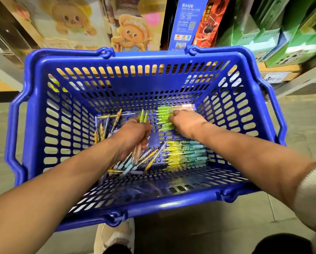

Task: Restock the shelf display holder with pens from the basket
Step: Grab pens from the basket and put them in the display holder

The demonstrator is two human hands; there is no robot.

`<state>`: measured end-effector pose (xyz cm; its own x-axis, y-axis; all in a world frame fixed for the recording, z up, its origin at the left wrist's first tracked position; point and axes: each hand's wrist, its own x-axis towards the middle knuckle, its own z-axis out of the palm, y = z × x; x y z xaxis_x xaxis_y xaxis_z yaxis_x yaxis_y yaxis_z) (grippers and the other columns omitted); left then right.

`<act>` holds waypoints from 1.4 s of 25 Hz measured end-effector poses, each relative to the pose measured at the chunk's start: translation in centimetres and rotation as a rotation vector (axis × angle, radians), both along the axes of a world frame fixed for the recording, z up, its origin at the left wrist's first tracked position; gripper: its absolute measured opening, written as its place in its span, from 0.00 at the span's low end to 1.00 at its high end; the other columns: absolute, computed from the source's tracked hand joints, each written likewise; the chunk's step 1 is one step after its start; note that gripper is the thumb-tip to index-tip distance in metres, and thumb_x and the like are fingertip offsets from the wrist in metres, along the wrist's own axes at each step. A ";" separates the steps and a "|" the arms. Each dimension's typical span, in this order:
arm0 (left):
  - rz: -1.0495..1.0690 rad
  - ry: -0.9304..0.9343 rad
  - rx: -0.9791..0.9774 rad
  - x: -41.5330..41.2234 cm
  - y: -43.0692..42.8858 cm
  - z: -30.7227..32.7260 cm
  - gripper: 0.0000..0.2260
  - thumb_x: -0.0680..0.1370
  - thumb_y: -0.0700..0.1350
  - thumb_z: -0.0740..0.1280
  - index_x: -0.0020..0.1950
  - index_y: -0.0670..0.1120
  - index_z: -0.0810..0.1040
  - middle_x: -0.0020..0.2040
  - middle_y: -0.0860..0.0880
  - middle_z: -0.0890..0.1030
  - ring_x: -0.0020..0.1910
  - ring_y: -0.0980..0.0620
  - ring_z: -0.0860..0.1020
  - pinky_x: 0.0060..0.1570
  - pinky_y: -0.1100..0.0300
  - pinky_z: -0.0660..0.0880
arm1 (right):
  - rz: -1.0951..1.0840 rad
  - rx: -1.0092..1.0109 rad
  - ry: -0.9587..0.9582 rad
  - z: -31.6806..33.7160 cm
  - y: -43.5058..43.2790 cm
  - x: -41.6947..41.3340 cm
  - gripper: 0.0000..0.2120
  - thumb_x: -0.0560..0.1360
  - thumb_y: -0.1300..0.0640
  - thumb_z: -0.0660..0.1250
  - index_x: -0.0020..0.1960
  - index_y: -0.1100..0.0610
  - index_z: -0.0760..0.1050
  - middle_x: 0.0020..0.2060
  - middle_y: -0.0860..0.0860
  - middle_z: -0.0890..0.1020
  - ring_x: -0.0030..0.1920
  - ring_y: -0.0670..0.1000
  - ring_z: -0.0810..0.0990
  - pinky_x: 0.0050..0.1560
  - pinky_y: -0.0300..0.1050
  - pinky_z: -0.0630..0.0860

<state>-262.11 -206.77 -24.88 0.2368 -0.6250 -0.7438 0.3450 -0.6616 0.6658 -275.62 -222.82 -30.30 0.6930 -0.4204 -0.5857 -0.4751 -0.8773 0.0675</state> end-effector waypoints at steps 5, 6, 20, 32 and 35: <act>0.033 0.017 0.010 0.2 0.4 -0.5 0.03 0.85 0.40 0.61 0.57 0.41 0.69 0.34 0.47 0.75 0.28 0.51 0.74 0.30 0.57 0.77 | 0.101 -0.031 0.043 0.1 0.0 0.7 0.11 0.79 0.66 0.65 0.59 0.59 0.78 0.51 0.57 0.82 0.47 0.60 0.81 0.48 0.50 0.80; 0.071 0.036 0.014 0.2 0.4 -0.6 0.04 0.86 0.40 0.59 0.58 0.41 0.70 0.36 0.46 0.79 0.29 0.51 0.77 0.33 0.56 0.80 | 0.080 -0.003 0.007 0.5 -0.4 0.7 0.09 0.79 0.65 0.65 0.57 0.59 0.78 0.50 0.57 0.82 0.45 0.59 0.80 0.48 0.49 0.80; 0.174 0.278 -0.205 0.6 0.0 -0.6 0.12 0.86 0.45 0.58 0.68 0.47 0.75 0.48 0.46 0.86 0.42 0.47 0.85 0.51 0.46 0.83 | -0.765 1.041 -0.685 5.3 3.4 2.5 0.09 0.76 0.63 0.73 0.55 0.56 0.84 0.48 0.52 0.88 0.47 0.47 0.87 0.50 0.40 0.83; 0.119 0.131 -0.023 0.6 0.3 -0.5 0.13 0.86 0.49 0.59 0.65 0.43 0.72 0.37 0.48 0.74 0.32 0.50 0.73 0.33 0.57 0.73 | -0.231 0.428 -0.122 0.7 1.3 -0.3 0.11 0.78 0.59 0.71 0.60 0.53 0.81 0.50 0.48 0.84 0.51 0.50 0.84 0.57 0.46 0.81; 0.087 0.123 -0.001 0.6 0.1 -0.6 0.15 0.85 0.49 0.63 0.68 0.43 0.71 0.37 0.48 0.74 0.31 0.50 0.73 0.30 0.58 0.74 | -0.034 0.204 -0.073 -1.2 1.3 -0.5 0.17 0.79 0.54 0.69 0.67 0.53 0.77 0.61 0.52 0.80 0.59 0.56 0.80 0.55 0.45 0.77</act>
